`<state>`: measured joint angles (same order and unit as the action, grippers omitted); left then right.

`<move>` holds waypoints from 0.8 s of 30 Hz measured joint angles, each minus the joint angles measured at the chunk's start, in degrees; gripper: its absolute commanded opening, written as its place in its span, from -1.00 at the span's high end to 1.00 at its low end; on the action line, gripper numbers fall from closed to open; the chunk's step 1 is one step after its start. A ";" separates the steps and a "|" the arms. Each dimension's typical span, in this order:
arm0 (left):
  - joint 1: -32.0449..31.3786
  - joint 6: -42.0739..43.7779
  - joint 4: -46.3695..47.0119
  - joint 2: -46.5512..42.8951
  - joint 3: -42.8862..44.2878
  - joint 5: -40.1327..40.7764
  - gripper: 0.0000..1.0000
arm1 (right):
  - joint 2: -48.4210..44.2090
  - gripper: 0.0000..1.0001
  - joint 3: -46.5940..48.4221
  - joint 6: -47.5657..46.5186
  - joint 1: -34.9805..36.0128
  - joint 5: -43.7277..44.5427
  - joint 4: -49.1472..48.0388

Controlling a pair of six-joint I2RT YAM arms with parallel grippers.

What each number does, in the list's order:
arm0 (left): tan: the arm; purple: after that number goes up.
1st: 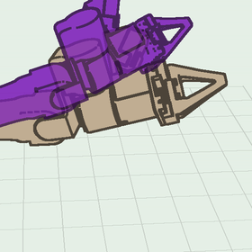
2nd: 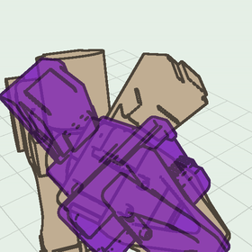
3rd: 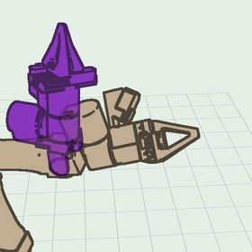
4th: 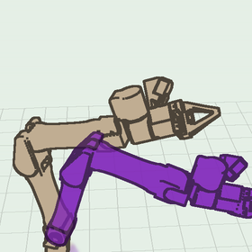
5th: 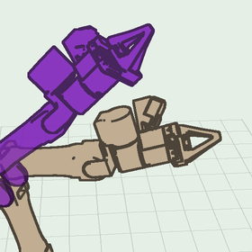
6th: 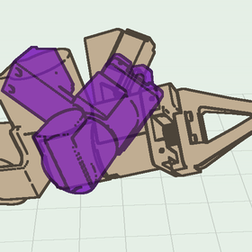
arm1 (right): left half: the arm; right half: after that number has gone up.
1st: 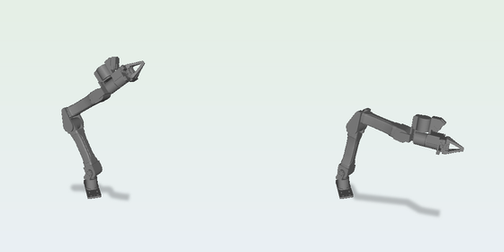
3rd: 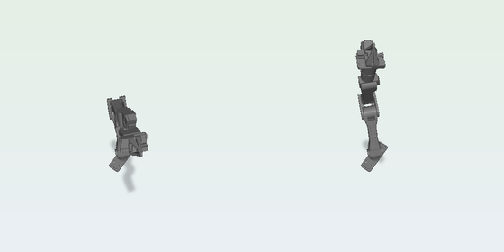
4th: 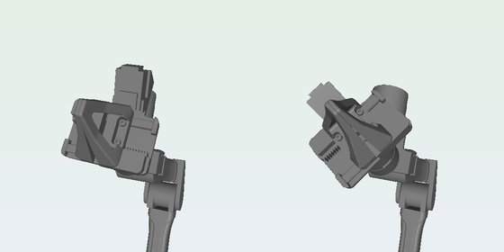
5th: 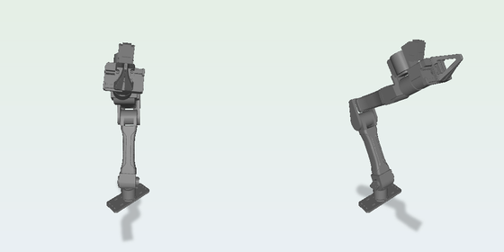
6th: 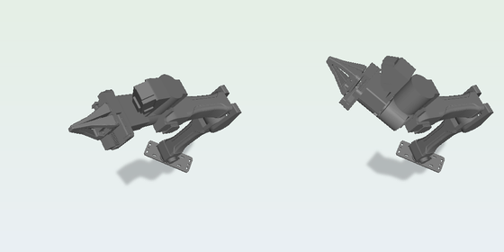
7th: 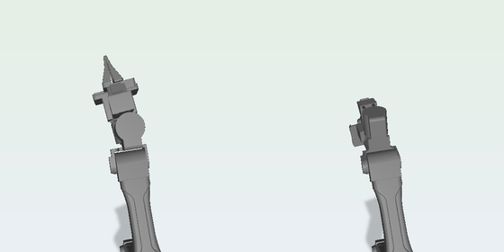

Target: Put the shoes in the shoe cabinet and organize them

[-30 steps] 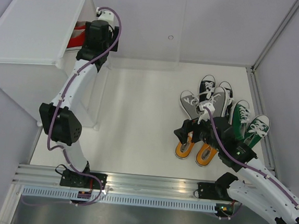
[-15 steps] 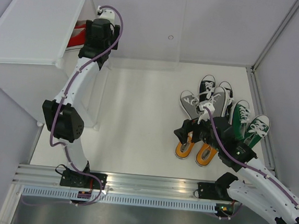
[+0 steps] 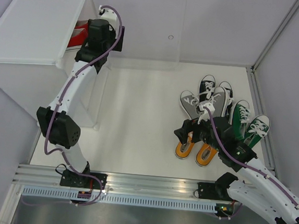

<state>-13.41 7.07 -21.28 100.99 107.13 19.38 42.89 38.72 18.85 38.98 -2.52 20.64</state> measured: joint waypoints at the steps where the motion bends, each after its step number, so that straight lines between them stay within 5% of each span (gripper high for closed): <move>1: -0.98 -0.28 -0.02 -1.40 -0.76 -1.03 -0.98 | -0.09 -0.86 0.02 -0.02 0.00 0.15 0.17; 12: -15.50 -6.67 -3.89 -18.97 -13.62 -12.37 -1.00 | -2.03 -0.86 6.29 2.67 0.00 11.04 7.15; 24: -25.29 -14.38 -11.02 -29.55 -40.35 -21.44 -1.00 | -1.49 -0.76 7.02 11.30 0.00 27.82 18.97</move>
<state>-38.70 -7.31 -32.29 71.44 66.78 -2.07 41.41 45.74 30.15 38.98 25.30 39.62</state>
